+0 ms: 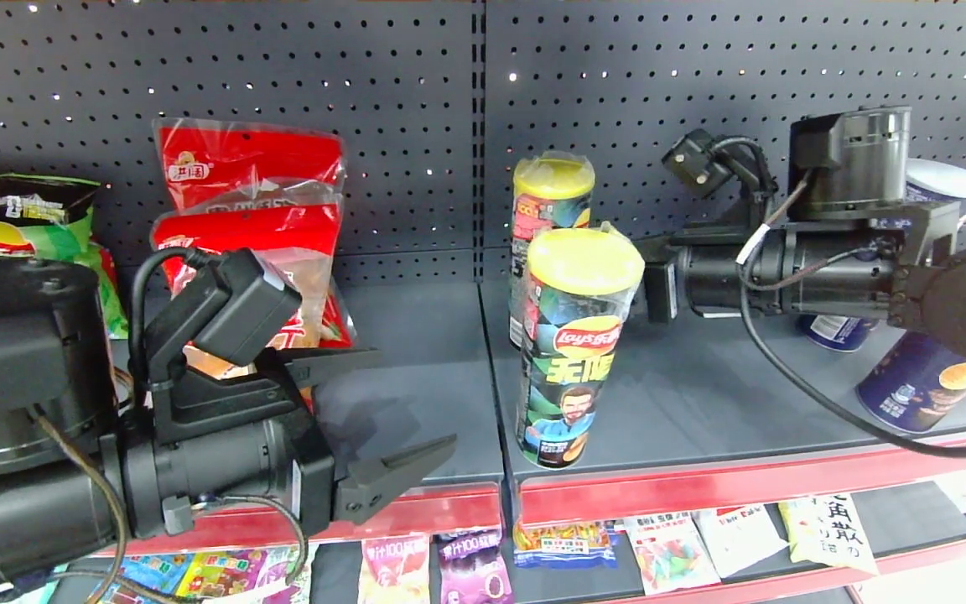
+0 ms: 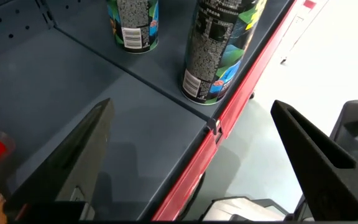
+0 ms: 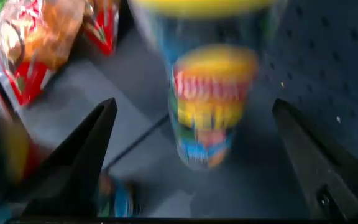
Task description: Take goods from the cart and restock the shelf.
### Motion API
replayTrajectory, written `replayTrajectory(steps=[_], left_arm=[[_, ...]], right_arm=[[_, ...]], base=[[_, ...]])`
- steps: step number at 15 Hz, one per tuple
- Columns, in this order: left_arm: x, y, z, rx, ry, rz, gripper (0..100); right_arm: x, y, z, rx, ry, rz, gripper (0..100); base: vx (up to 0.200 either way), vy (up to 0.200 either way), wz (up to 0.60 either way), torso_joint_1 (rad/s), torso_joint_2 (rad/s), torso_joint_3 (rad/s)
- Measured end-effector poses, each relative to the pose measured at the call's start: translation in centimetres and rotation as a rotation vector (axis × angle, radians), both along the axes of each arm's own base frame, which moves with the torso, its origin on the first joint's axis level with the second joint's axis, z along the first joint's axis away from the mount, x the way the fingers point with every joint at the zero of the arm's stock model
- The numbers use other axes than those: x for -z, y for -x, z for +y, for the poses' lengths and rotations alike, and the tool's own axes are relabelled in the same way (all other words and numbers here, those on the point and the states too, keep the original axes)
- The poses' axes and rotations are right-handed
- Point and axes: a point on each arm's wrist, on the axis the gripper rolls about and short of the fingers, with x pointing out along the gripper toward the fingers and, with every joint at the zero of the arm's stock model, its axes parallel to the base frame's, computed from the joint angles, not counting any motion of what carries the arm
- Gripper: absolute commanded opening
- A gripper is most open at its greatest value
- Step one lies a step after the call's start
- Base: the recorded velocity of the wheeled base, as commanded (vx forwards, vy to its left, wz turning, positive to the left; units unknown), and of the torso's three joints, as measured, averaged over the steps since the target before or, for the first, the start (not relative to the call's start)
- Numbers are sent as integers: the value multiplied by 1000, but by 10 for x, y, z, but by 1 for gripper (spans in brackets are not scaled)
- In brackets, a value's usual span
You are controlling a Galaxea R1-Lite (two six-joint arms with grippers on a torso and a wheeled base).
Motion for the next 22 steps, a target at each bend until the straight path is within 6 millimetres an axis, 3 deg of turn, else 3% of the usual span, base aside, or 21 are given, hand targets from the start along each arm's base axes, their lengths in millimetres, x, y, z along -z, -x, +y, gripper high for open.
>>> replayTrajectory(steps=[9, 17, 22], left_arm=[[10, -6, -4, -24, -39, 21, 100], [31, -28, -28, -90, -139, 27, 100], [44, -41, -46, -95, -180, 50, 100]], right_arm=[[19, 55, -45, 105, 45, 61, 100], [28, 166, -83, 57, 11, -24, 100], [21, 189, -102, 141, -38, -104, 100]], base=[[0, 0, 0, 0, 0, 0], [0, 0, 0, 0, 0, 0], [0, 0, 0, 0, 0, 0]])
